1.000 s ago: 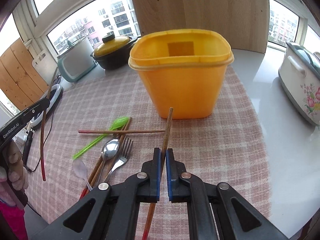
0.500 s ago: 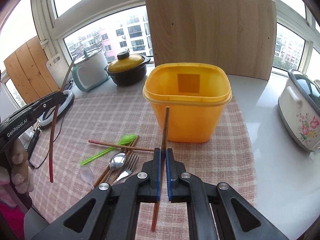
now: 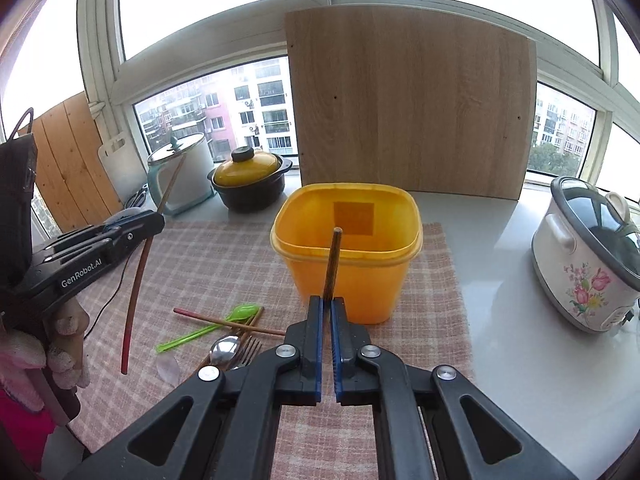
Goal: Organize utensils
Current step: 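Carry both held chopsticks upright over the yellow container with both tools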
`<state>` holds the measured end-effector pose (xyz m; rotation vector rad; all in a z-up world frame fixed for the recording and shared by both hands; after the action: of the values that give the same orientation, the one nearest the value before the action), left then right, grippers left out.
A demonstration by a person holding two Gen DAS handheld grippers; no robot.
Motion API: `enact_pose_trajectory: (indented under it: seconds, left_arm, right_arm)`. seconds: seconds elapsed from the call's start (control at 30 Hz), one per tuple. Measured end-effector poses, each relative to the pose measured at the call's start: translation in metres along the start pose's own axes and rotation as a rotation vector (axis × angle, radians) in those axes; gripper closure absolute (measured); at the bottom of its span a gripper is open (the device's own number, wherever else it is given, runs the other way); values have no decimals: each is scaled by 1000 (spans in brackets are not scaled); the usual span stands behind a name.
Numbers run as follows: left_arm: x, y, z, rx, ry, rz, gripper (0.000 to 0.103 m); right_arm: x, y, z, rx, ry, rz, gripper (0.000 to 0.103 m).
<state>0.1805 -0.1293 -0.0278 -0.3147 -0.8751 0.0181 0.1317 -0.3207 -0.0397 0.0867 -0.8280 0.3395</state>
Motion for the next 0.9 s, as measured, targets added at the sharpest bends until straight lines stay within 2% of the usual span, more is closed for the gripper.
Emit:
enact_pose_trajectory:
  seconds: [0.43,0.67,0.8,0.87,0.9]
  left_arm:
    - [5,-20,-13,-34,10,-11,99]
    - [17,-32,-20,-77,5,-5,99]
    - [27,-33,-28,-97,12,33,99]
    - [31,-32,-28,-101,9,42,99]
    - [32,-32,-28,-99,7,38,99]
  right_arm:
    - [23,-5,27,-46,-70,54,103]
    - [56,-6,46,-49,-116,101,103]
    - [77,-7,53,-72,-142,140,103]
    - [78,-11,48,-40,-122,138,103]
    - [74,-14,42,0,-93,130,99]
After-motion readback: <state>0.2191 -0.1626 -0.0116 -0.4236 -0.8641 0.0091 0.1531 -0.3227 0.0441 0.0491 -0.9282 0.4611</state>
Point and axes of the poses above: each gripper's, at about its wrist camera, not at the fingertips, and z roughly against the way its jaws point, y to its left, x to its top, the point moved 4 cm from there along -z, roughly the way its jaws point, and after that the axes turned 13 degrees about z, right-handed, at the moved point
